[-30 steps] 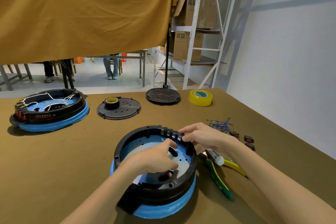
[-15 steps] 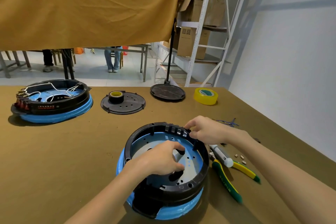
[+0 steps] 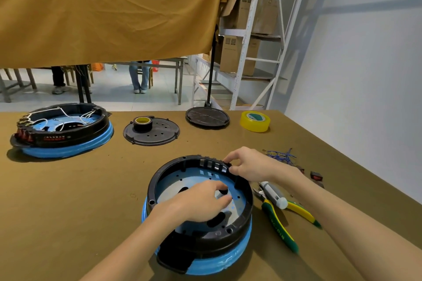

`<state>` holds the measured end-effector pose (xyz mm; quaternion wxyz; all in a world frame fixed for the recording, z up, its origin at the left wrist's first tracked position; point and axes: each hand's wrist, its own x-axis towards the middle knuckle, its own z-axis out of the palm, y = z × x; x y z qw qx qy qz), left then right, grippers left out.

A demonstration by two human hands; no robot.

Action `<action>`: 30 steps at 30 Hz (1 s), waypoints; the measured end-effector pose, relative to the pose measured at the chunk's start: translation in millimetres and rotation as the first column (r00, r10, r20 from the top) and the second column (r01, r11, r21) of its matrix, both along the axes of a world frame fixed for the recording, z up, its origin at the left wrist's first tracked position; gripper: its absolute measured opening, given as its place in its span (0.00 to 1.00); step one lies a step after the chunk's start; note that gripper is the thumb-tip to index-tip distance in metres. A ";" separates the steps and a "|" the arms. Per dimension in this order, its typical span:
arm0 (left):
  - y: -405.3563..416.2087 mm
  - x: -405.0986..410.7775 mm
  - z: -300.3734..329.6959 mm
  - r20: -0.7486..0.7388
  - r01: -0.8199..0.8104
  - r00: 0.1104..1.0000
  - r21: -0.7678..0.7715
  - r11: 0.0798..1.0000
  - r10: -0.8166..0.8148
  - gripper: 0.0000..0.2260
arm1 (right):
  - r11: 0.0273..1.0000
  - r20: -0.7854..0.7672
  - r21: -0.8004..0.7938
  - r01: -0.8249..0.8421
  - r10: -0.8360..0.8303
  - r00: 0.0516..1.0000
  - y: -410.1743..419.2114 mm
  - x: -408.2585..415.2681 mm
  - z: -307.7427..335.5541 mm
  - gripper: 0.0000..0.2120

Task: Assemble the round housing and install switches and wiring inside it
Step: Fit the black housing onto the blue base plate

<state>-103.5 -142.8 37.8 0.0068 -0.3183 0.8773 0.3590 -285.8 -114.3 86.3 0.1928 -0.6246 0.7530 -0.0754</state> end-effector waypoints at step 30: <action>18.4 6.1 14.0 0.312 0.154 0.941 -0.036 0.987 -0.135 0.57 | 0.964 0.442 -0.016 0.267 -0.233 0.866 24.7 -3.6 -12.9 0.17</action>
